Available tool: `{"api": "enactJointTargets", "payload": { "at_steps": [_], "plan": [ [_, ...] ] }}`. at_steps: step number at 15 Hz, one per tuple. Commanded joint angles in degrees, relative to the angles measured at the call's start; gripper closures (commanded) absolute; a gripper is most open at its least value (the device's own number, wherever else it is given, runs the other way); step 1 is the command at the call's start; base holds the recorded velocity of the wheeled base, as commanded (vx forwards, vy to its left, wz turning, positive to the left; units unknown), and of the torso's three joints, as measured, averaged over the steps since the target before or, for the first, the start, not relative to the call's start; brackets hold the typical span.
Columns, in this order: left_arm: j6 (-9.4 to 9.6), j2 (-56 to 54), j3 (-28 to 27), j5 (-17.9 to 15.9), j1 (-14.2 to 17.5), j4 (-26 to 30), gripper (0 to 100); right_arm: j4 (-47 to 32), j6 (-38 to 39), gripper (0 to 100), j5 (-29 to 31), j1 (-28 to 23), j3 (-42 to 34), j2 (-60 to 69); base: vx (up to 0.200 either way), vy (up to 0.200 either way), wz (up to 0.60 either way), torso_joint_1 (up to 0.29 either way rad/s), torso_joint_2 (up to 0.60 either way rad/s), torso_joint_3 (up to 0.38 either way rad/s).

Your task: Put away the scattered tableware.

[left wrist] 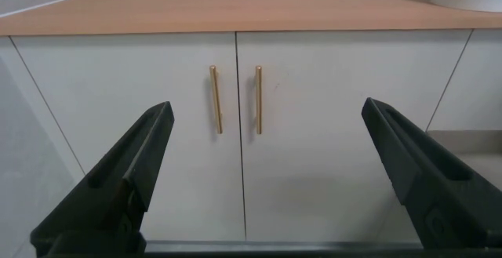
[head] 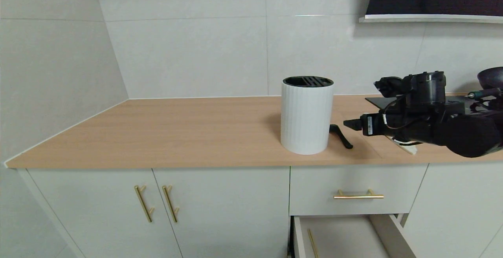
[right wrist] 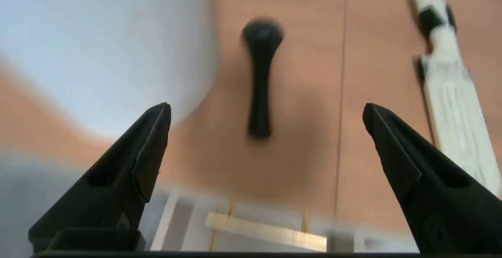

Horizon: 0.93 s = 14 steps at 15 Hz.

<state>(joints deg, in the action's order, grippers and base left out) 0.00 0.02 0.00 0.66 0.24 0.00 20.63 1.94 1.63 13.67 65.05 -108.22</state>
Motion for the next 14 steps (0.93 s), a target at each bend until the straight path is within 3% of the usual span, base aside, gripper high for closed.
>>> {"api": "enactJointTargets", "payload": {
  "at_steps": [1, 14],
  "plan": [
    [0.00, 0.0, 0.0, 0.0, 0.0, 0.0, 0, 0.5, -0.1, 0, -0.6, -1.0, 0.2, -4.3, 0.000, 0.000, 0.00, 0.000, 0.00, 0.000],
    [0.00, 0.0, 0.0, 0.0, 0.0, 0.0, 0, 7.4, -0.2, 0, -0.7, -0.3, 1.5, -14.6, 0.000, 0.000, 0.00, 0.000, 0.00, 0.000]
  ]
}}
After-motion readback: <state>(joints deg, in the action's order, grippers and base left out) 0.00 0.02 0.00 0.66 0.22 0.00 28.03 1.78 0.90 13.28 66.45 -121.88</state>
